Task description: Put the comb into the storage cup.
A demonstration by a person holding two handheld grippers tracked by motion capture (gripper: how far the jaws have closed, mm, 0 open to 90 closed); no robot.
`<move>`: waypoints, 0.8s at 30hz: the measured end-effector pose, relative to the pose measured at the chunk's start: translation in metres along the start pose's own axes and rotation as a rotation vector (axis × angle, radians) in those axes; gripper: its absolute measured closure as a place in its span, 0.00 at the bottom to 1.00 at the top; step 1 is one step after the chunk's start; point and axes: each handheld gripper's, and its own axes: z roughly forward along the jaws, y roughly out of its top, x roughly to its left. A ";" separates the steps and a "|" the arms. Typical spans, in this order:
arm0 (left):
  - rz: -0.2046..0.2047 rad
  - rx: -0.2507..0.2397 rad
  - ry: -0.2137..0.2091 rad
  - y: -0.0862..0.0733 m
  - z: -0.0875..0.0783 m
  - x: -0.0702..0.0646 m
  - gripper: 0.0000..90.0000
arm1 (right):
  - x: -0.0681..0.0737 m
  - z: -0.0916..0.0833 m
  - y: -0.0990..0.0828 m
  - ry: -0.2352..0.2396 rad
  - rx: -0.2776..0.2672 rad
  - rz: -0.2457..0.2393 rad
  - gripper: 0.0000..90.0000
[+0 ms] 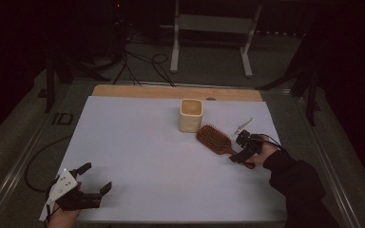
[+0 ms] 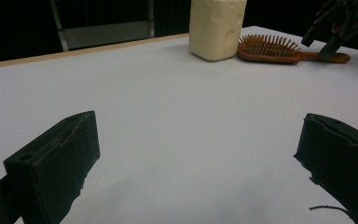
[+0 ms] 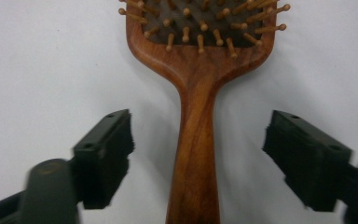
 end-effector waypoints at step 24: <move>-0.003 -0.006 0.000 0.000 0.000 0.001 0.00 | 0.004 0.018 0.025 -0.054 0.126 0.022 0.62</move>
